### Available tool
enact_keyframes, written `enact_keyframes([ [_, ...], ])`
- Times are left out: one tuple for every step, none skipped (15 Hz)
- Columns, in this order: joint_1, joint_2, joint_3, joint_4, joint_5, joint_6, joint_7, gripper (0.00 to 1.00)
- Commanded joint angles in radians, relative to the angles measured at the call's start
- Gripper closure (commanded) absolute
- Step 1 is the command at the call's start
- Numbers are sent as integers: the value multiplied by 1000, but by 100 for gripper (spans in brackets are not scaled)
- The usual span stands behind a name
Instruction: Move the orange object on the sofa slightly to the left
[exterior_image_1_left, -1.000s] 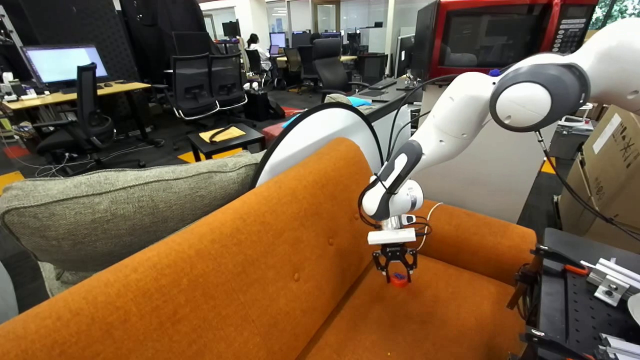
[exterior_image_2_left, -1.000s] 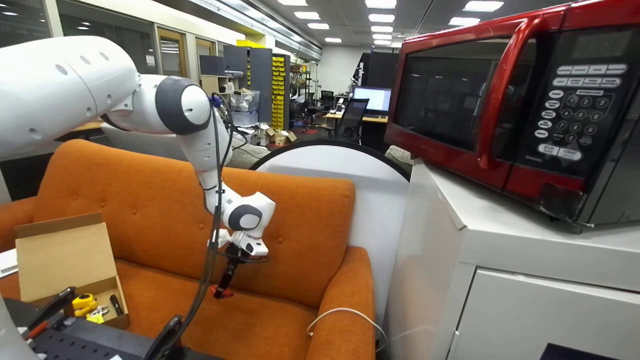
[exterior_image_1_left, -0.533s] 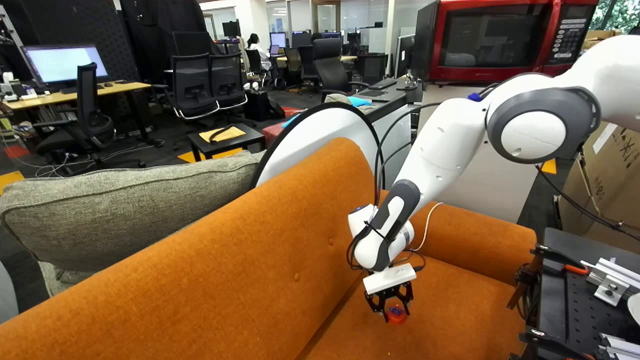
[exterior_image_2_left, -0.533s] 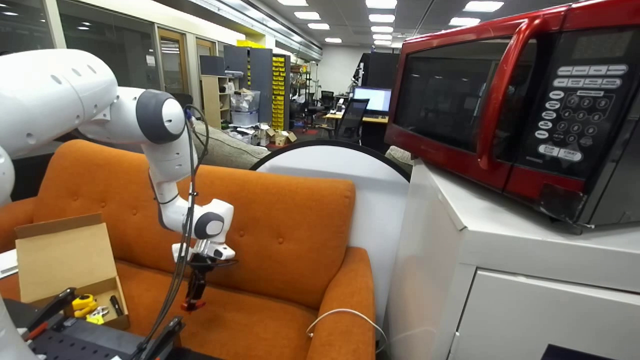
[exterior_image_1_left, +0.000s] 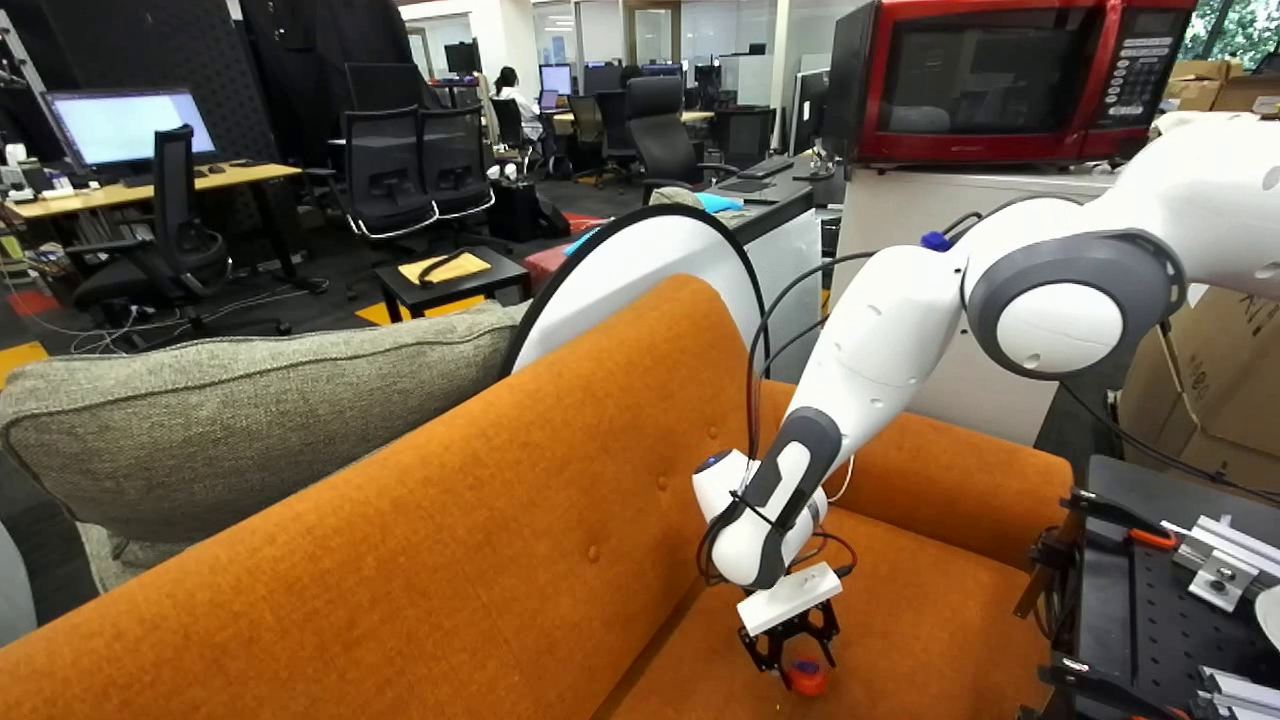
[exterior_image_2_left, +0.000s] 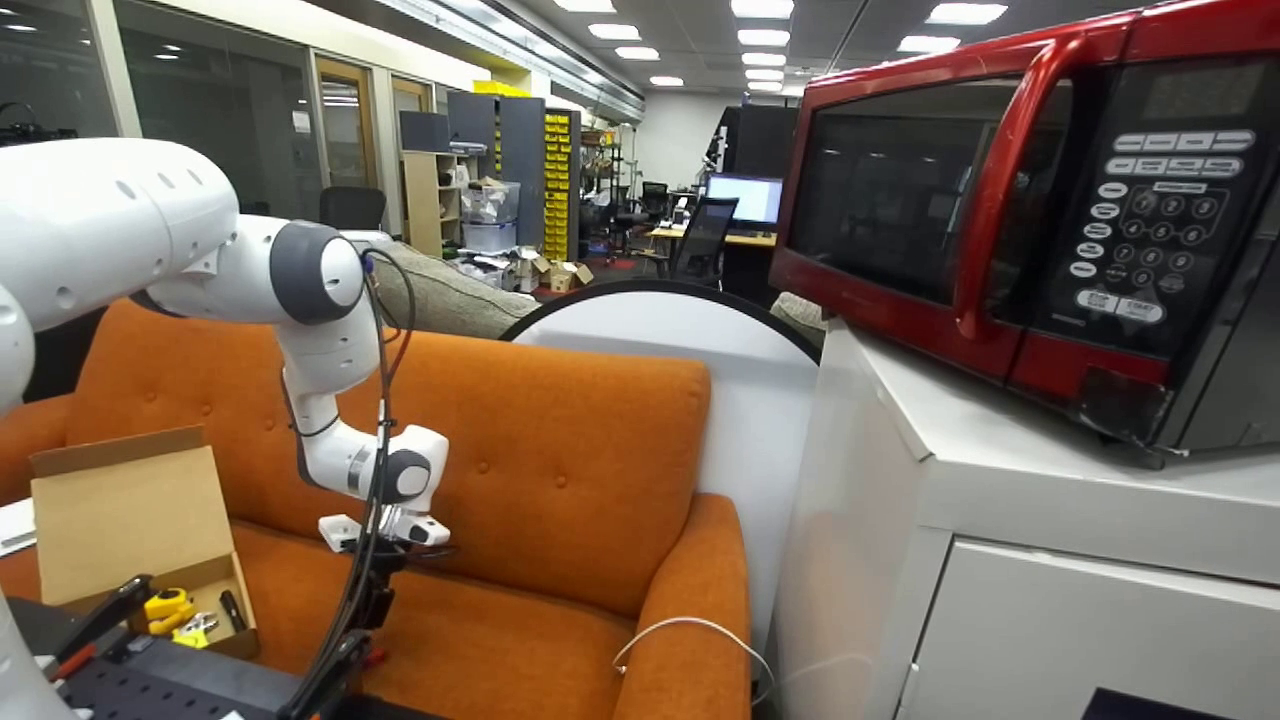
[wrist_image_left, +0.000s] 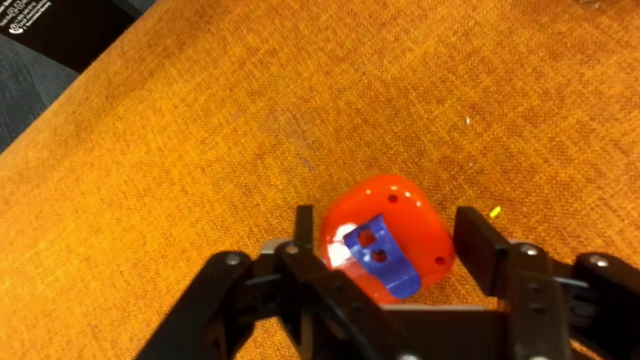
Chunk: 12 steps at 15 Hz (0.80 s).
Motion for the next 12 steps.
enact_keyframes([
  [-17, -16, -16, 14, -29, -85, -24, 0],
  [-5, 3, -10, 18, -15, -36, 1, 0],
  [-8, 1, -14, 19, -16, -40, 0, 6],
  [-8, 2, -13, 19, -15, -40, 1, 0],
  [-7, 4, -12, 19, -15, -40, 1, 0],
  [-4, 5, -11, 19, -16, -39, 2, 0],
  [-3, 5, -11, 19, -16, -39, 2, 0],
  [-3, 5, -11, 19, -16, -39, 2, 0],
  [-3, 5, -11, 19, -16, -39, 2, 0],
  [-3, 5, -11, 19, -16, -39, 2, 0],
  [-3, 5, -11, 19, -16, -39, 2, 0],
  [-3, 5, -11, 19, -16, -39, 2, 0],
])
